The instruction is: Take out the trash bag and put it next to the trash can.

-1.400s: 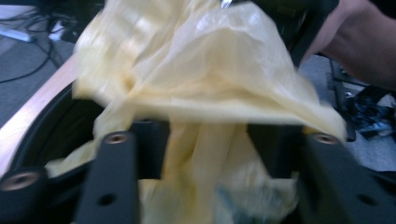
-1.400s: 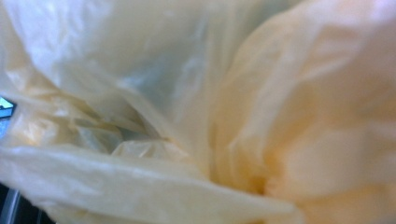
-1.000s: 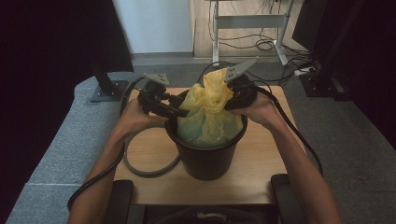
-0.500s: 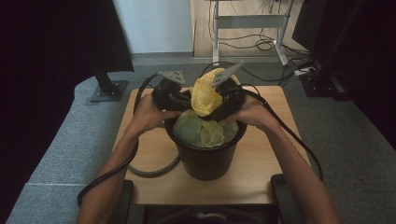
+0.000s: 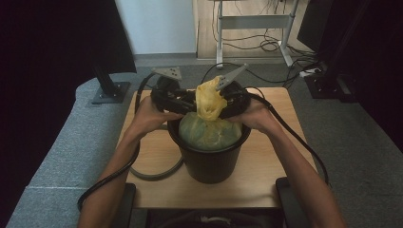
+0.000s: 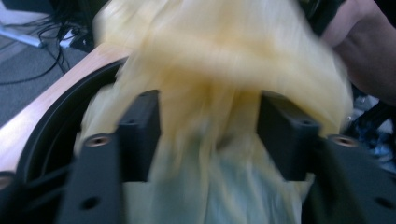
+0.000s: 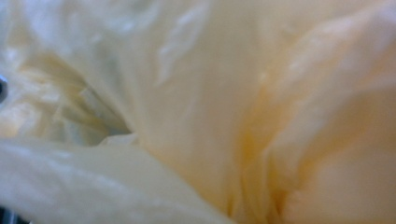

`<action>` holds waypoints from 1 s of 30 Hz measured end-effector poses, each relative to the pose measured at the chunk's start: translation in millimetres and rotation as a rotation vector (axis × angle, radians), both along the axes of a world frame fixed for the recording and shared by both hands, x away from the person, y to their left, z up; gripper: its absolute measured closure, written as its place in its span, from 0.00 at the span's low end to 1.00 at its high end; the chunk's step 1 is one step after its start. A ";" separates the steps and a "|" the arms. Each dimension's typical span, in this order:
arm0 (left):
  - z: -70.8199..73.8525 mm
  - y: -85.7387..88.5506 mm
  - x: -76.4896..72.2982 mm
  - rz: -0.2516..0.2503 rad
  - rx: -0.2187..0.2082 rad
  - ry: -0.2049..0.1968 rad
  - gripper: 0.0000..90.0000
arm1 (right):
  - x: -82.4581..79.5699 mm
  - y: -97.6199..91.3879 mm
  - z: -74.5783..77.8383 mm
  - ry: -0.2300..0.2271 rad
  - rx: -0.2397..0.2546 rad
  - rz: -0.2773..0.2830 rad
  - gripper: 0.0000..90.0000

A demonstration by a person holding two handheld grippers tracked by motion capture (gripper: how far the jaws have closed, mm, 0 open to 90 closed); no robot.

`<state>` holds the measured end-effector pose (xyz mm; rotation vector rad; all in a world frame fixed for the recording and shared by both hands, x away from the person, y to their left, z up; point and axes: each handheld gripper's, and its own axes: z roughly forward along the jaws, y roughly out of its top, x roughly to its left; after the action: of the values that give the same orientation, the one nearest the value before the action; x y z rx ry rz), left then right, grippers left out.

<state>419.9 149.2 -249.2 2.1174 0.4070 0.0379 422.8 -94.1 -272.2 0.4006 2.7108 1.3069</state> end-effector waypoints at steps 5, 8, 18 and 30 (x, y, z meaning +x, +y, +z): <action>-19.4 19.2 5.9 0.038 0.053 0.064 0.35 | -1.0 -14.0 13.5 -0.045 0.052 -0.030 0.79; -29.9 19.2 6.9 0.023 0.090 0.085 0.41 | -2.0 -17.9 19.2 -0.054 0.078 -0.037 0.78; -10.6 -4.2 1.2 -0.009 0.102 -0.026 0.98 | -2.6 -1.6 16.1 -0.002 0.078 0.057 0.49; -2.8 -22.6 -0.9 -0.072 0.054 -0.032 0.89 | -0.2 22.7 -3.9 -0.013 -0.032 0.037 0.65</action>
<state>419.0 126.7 -251.9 2.1807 0.3144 0.0416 422.5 -71.4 -276.1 0.3389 2.7374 1.2692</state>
